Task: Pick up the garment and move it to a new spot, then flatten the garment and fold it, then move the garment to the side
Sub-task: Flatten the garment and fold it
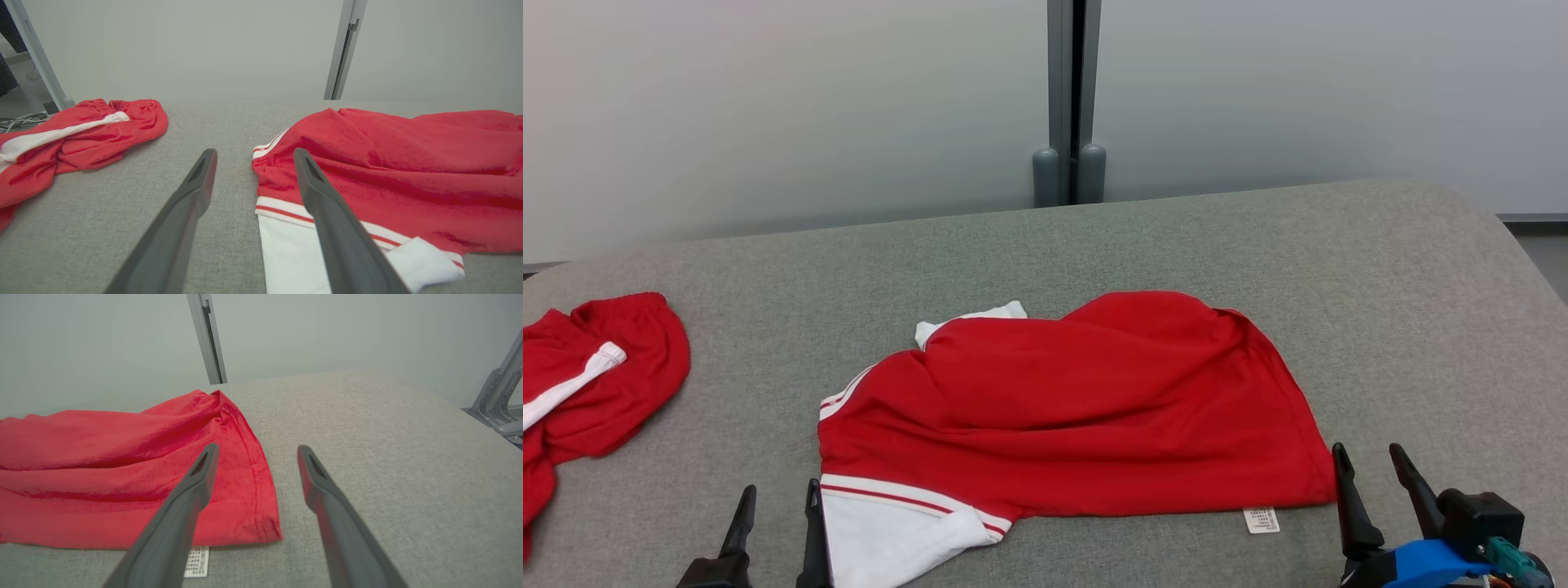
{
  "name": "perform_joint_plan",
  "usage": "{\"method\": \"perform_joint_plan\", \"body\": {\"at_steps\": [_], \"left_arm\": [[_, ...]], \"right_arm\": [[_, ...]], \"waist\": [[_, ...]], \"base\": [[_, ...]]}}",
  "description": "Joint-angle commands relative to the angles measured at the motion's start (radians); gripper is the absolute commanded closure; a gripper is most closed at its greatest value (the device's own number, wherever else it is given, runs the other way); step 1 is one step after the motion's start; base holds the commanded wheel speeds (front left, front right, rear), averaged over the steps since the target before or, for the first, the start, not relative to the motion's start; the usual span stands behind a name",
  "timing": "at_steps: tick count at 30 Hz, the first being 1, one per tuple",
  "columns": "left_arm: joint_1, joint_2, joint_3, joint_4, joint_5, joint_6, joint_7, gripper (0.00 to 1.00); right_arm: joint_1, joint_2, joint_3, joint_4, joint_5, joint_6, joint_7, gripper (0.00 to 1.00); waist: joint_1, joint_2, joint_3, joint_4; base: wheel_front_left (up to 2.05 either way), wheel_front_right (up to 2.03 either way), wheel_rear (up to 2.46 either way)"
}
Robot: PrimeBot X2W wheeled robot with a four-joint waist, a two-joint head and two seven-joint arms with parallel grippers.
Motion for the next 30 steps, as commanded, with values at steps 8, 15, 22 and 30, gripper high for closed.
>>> {"method": "perform_joint_plan", "body": {"at_steps": [8,15,22,30], "left_arm": [[-0.085,0.0,-0.028,0.189,-0.007,-0.017,-0.003,0.0],[-0.08,0.0,-0.063,0.293,-0.014,-0.029,-0.003,0.0],[-0.06,0.0,-0.09,0.345,-0.031,-0.033,0.0,0.0],[-0.053,0.0,-0.12,0.389,-0.044,-0.029,0.003,0.0]], "right_arm": [[-0.08,-0.02,-0.022,0.157,-0.021,0.0,-0.003,0.0],[-0.11,-0.016,-0.021,0.264,-0.009,0.0,-0.003,0.0],[-0.125,-0.011,-0.02,0.311,0.004,0.0,-0.003,0.0],[-0.147,-0.011,-0.011,0.38,0.013,0.0,-0.003,0.0]], "waist": [[0.0,-0.0002,0.033,0.005],[0.0,-0.0002,0.049,0.007],[0.0,-0.0002,0.056,0.018],[0.0,-0.0002,0.05,0.031]], "base": [[0.0,0.0,0.0],[0.0,0.0,0.0],[0.0,0.0,0.0],[0.0,0.0,0.0]]}}
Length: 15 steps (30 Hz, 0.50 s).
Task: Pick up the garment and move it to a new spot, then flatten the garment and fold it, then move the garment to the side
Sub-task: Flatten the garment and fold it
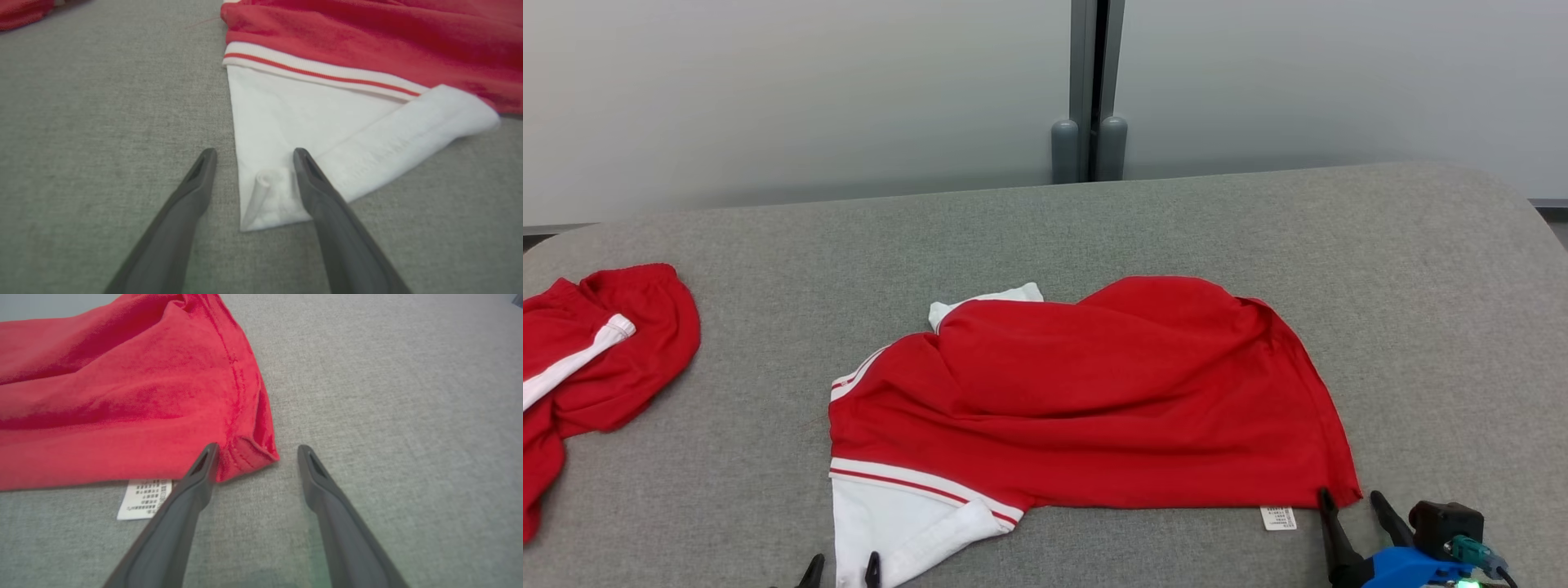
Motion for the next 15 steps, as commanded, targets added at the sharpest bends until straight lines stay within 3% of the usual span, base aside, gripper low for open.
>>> {"method": "perform_joint_plan", "body": {"at_steps": [1,12,13,14,15], "left_arm": [[0.014,-0.001,-0.005,0.023,-0.006,0.002,0.011,0.0],[-0.002,-0.005,-0.073,0.082,-0.045,-0.013,0.014,0.0],[-0.003,-0.006,-0.085,0.088,-0.053,-0.016,0.015,0.05],[-0.005,-0.007,-0.098,0.094,-0.061,-0.018,0.015,0.15],[-0.008,-0.008,-0.11,0.101,-0.065,-0.02,0.017,0.31]], "right_arm": [[-0.014,0.0,0.003,0.009,0.005,0.0,-0.003,0.0],[-0.044,-0.002,0.037,0.078,0.05,0.0,-0.001,0.0],[-0.049,-0.001,0.042,0.08,0.055,0.0,-0.001,0.04],[-0.052,-0.001,0.046,0.081,0.06,0.0,-0.001,0.3],[-0.055,-0.001,0.051,0.081,0.065,0.0,-0.001,0.66]], "waist": [[0.0,0.0001,-0.001,0.001],[0.0,0.0001,-0.003,0.009],[0.0,0.0001,-0.002,0.008],[0.0,0.0001,0.0,0.008],[0.0,0.0001,0.002,0.008]], "base": [[0.0,0.0,0.0],[0.0,0.0,0.0],[0.0,0.0,0.0],[0.0,0.0,0.0],[0.0,0.0,0.0]]}}
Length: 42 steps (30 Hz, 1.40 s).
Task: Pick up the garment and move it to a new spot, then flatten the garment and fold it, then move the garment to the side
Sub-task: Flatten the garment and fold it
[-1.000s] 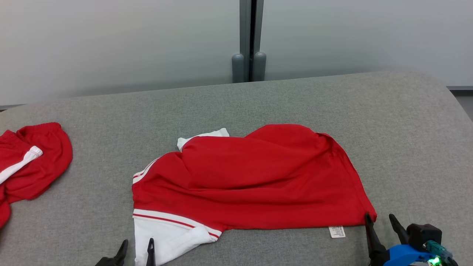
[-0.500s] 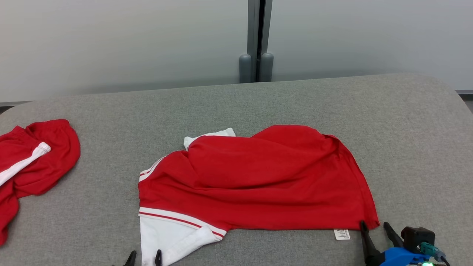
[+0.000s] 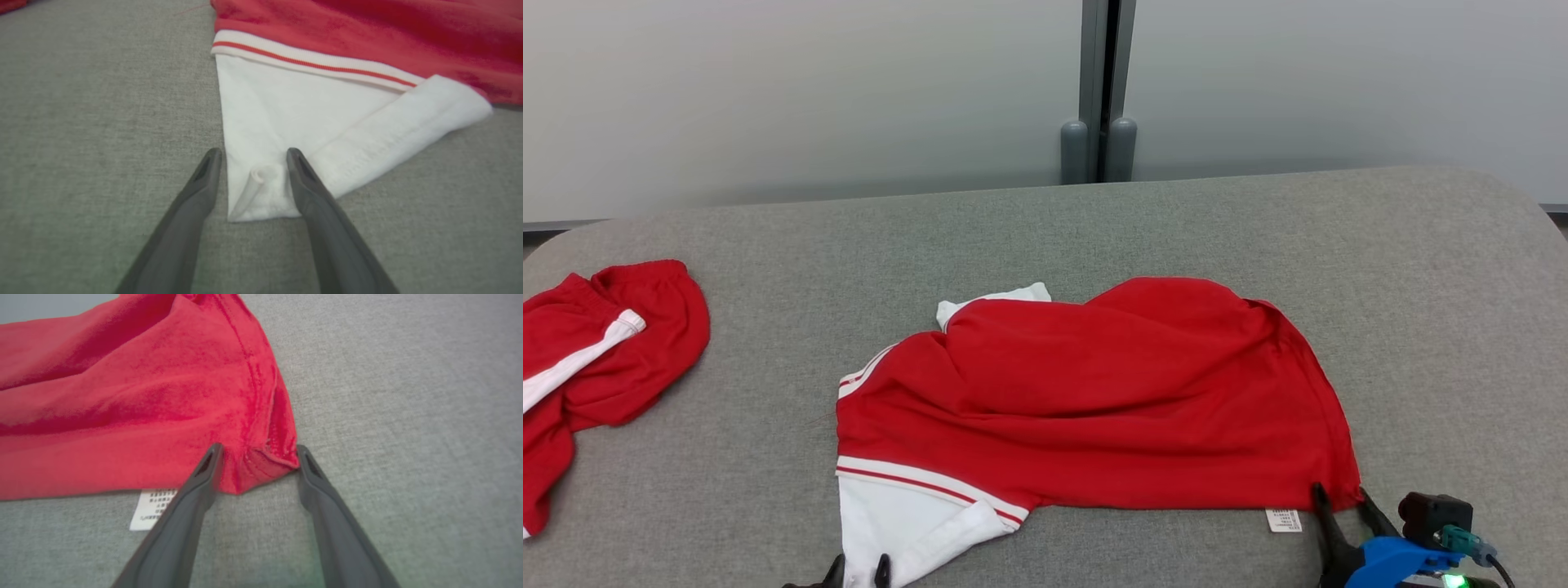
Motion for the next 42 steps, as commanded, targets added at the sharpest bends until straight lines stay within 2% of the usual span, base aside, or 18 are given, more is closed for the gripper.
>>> {"method": "perform_joint_plan", "body": {"at_steps": [1,2,3,4,8,16,24,29,32,38,42], "left_arm": [[0.018,-0.019,-0.032,0.045,-0.006,-0.017,0.028,0.56],[0.016,-0.019,-0.044,0.053,-0.013,-0.018,0.028,0.67],[0.012,-0.019,-0.052,0.06,-0.018,-0.019,0.028,0.89],[0.006,-0.019,-0.058,0.062,-0.024,-0.019,0.029,1.0],[-0.016,-0.016,-0.064,0.035,-0.037,-0.016,0.028,1.0],[-0.036,-0.009,-0.005,-0.149,-0.049,-0.018,0.015,1.0],[-0.123,0.006,0.022,-0.289,-0.088,-0.019,0.015,1.0],[-0.284,0.044,0.014,-0.309,-0.153,-0.018,0.015,1.0],[-0.422,0.085,-0.016,-0.28,-0.188,-0.018,0.015,1.0],[-0.758,0.136,-0.03,-0.212,-0.248,-0.018,0.021,1.0],[-0.977,0.166,-0.038,-0.173,-0.253,-0.018,0.035,1.0]], "right_arm": [[-0.013,0.001,0.007,0.0,0.009,0.0,0.002,0.94],[-0.017,-0.001,0.012,-0.004,0.014,0.0,0.001,1.0],[-0.02,-0.004,0.017,-0.009,0.017,0.0,0.001,1.0],[-0.023,-0.005,0.023,-0.015,0.022,0.0,0.001,1.0],[-0.011,-0.008,0.045,-0.058,0.042,0.0,0.001,1.0],[0.04,-0.014,0.098,-0.218,0.093,0.0,0.001,1.0],[-0.025,-0.039,0.148,-0.365,0.131,0.0,0.001,1.0],[-0.162,-0.066,0.186,-0.399,0.158,0.0,0.001,1.0],[-0.286,-0.076,0.212,-0.388,0.181,0.0,0.001,1.0],[-0.597,-0.106,0.251,-0.308,0.22,0.0,0.001,1.0],[-0.812,-0.101,0.256,-0.233,0.28,0.0,0.001,1.0]], "waist": [[0.0001,0.0002,0.003,-0.001],[0.0001,0.0002,0.005,-0.001],[0.0001,0.0002,0.008,-0.002],[0.0001,0.0002,0.009,-0.004],[0.0001,0.0002,0.008,-0.005],[0.0001,0.0002,0.006,-0.008],[0.0001,0.0002,0.029,-0.023],[0.0001,0.0002,0.072,-0.035],[0.0001,0.0002,0.113,-0.044],[0.0001,0.0002,0.231,-0.055],[0.0001,0.0002,0.307,-0.065]], "base": [[0.0,0.0,0.0],[0.0,0.0,0.0],[0.0,0.0,0.0],[0.0,0.0,0.0],[0.0,0.0,0.0],[0.0,0.0,0.0],[0.0,0.0,0.0],[0.0,0.0,0.0],[0.0,0.0,0.0],[0.0,0.0,0.0],[0.0,0.0,0.0]]}}
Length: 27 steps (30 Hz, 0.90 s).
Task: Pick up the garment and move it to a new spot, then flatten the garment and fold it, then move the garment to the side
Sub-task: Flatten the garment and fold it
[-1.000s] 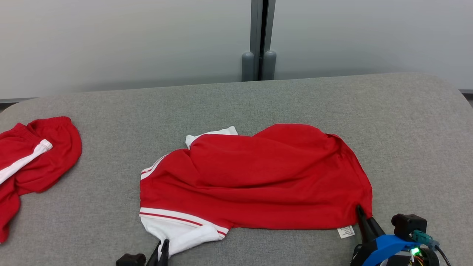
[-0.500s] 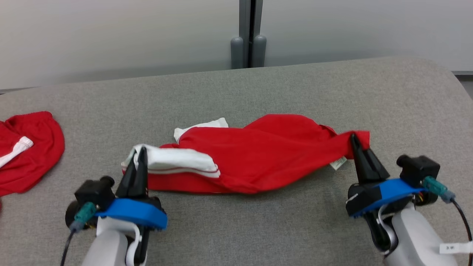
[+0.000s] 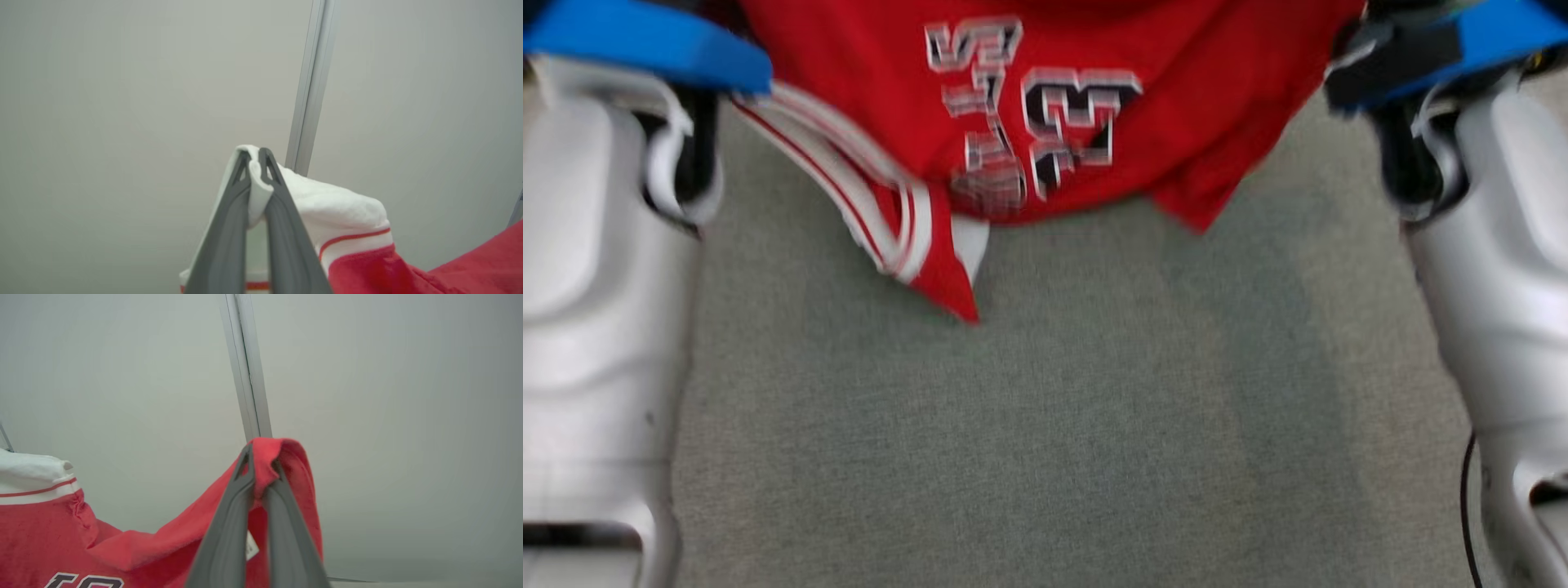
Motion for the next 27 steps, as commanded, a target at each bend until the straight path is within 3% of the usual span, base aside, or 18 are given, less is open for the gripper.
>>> {"method": "perform_joint_plan", "body": {"at_steps": [1,9,15,20,24,27], "left_arm": [[-0.083,0.009,0.01,0.014,-0.008,-0.007,0.001,1.0],[-0.452,0.036,-0.031,0.089,-0.002,-0.007,0.014,1.0],[-0.64,0.051,-0.111,0.151,0.005,-0.007,0.009,1.0],[-0.647,0.049,-0.156,0.191,-0.032,-0.007,-0.009,1.0],[-0.552,0.053,-0.182,0.192,-0.05,-0.007,-0.02,1.0],[-0.438,0.074,-0.146,0.141,-0.064,-0.007,-0.021,1.0]], "right_arm": [[-0.085,0.001,-0.009,0.031,0.041,0.0,-0.001,1.0],[-0.429,-0.031,-0.008,0.175,0.164,0.0,-0.001,1.0],[-0.566,-0.06,0.003,0.218,0.191,0.0,-0.001,1.0],[-0.536,-0.057,0.031,0.22,0.214,0.0,0.0,1.0],[-0.437,-0.058,0.047,0.196,0.253,0.0,0.0,1.0],[-0.336,-0.054,0.063,0.165,0.282,0.0,0.0,1.0]], "waist": [[-0.0004,-0.0004,0.045,0.016],[-0.0004,-0.0004,0.129,0.015],[-0.0004,-0.0004,0.155,0.017],[-0.0004,-0.0004,0.156,0.026],[-0.0004,-0.0004,0.143,0.032],[-0.0004,-0.0004,0.134,0.03]], "base": [[0.0,0.0,0.0],[0.0,0.0,0.0],[0.0,0.0,0.0],[0.0,0.0,0.0],[0.0,0.0,0.0],[0.0,0.0,0.0]]}}
